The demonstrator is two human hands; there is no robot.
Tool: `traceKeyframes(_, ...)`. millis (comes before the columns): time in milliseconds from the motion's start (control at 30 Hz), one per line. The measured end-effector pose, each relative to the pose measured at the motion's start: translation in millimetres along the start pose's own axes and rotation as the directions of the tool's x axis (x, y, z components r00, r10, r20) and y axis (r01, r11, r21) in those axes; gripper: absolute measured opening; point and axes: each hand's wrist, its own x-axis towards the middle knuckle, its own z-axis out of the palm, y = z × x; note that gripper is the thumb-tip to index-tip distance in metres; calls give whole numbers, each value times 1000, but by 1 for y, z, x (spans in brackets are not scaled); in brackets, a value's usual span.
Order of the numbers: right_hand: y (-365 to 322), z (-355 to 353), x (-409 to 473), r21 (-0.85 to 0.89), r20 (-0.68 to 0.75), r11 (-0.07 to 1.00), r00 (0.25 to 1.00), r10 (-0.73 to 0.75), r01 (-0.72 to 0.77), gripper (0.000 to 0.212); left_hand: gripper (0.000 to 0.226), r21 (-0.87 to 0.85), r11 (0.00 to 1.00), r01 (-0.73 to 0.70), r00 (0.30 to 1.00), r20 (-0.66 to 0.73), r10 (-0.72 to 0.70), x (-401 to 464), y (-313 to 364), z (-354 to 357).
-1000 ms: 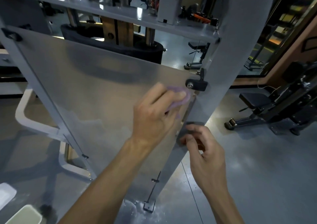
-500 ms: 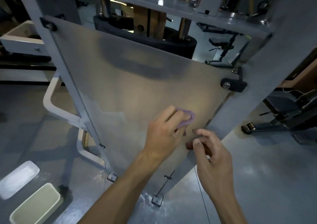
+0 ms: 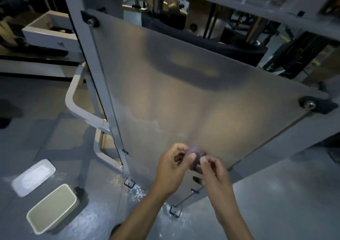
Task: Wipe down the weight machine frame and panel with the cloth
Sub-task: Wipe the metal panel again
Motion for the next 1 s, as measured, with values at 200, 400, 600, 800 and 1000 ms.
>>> traceKeyframes(200,8,28,7,102,14,995,1000,-12,11,28,7,-80,988,130,988,99,-122,5,1,-34)
traceKeyframes(400,12,24,-1,-22,-508,967,830,-230,254,12,14,170,977,130,984,97,-148,22,-15,-75)
traceKeyframes(600,8,46,4,-156,-685,972,691,-233,174,24,17,68,981,184,976,-133,-174,41,-24,-129)
traceKeyframes(800,6,121,33,-126,-651,967,717,-249,221,15,17,70,979,192,971,-157,-179,53,-21,-176)
traceKeyframes(1000,-16,193,49,-225,-441,935,826,-350,276,17,16,93,972,214,962,-194,-193,50,-15,-228)
